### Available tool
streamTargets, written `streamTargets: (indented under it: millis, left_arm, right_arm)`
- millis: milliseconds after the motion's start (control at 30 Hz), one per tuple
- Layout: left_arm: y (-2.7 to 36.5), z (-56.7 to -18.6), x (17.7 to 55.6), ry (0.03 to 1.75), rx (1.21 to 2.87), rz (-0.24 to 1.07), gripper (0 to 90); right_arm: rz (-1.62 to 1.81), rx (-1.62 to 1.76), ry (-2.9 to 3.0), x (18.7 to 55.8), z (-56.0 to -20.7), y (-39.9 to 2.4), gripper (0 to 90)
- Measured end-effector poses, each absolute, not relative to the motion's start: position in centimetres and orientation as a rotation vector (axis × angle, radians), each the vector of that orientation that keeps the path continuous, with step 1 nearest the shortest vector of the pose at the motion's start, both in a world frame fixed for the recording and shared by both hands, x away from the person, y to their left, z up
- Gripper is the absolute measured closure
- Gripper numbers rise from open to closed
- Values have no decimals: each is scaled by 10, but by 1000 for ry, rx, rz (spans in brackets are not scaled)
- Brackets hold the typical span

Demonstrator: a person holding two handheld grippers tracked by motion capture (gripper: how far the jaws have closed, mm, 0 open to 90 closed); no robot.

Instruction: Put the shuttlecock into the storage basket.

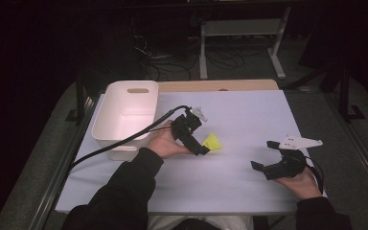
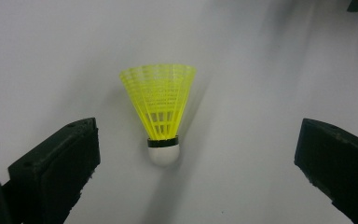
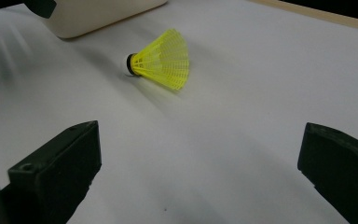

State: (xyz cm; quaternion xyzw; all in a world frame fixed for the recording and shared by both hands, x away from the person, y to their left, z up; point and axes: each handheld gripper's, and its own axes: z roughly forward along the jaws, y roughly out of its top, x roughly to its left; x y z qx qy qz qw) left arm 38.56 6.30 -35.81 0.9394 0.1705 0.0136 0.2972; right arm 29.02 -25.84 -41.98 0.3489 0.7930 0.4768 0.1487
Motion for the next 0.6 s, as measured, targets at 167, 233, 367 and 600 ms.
streamTargets:
  millis: [167,233,367,600]
  left_arm:
    - [61,-363,387,455,2500,28,0]
    - [60,-365,387,456,2510,29,0]
    - [59,-369,388,463,2509,21,0]
    - [58,-375,390,462,2517,17,0]
  right_arm:
    - [1369,1002,2283,290,-420,-258,0]
    - [1371,1002,2284,290,-420,-258,0]
    - [1370,1000,2285,290,-420,-258,0]
    - [1368,1000,2289,290,-420,-258,0]
